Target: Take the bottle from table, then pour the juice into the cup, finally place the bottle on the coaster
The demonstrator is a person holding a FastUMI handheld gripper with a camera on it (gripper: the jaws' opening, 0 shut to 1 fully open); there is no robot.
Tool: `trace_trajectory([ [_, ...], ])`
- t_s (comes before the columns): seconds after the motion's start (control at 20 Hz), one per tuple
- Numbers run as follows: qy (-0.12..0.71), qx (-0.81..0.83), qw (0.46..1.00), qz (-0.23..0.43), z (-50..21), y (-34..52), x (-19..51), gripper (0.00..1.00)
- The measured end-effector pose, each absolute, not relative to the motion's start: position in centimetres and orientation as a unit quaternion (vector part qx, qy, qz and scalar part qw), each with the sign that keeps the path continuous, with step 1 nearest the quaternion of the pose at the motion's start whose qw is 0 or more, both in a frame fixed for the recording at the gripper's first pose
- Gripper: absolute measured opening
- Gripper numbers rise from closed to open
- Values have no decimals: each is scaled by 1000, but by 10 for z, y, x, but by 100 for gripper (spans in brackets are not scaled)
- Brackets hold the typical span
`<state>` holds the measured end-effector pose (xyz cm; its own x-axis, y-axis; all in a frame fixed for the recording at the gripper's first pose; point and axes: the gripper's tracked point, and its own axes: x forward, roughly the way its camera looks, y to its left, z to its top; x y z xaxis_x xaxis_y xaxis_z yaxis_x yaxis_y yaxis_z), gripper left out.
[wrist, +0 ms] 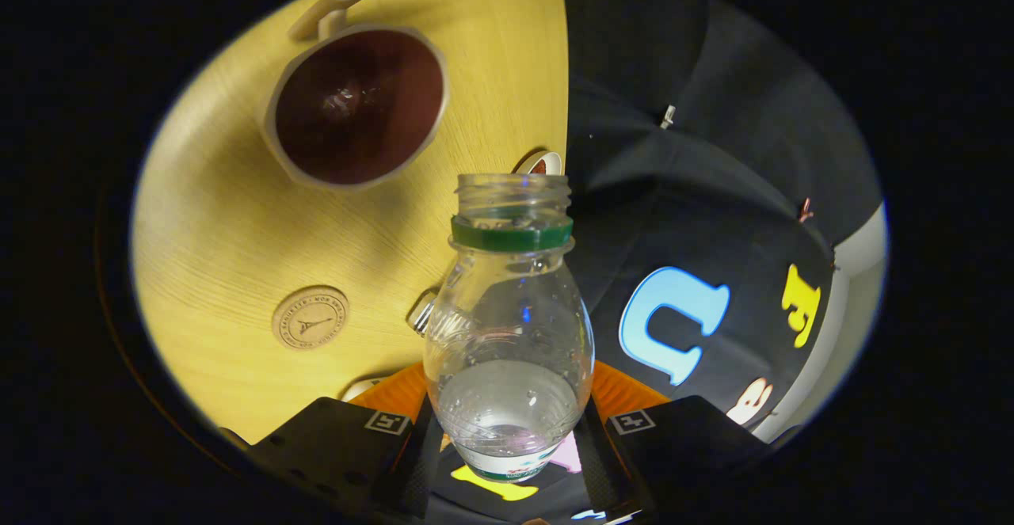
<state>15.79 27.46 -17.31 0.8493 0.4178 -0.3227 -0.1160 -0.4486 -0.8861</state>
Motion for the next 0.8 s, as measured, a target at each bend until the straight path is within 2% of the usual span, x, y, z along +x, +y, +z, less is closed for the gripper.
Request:
trace_trajectory([
  [0.5, 65, -580, 757, 292, -162, 253, 142, 76],
  [0.8, 115, -420, 843, 317, -141, 238, 142, 77],
])
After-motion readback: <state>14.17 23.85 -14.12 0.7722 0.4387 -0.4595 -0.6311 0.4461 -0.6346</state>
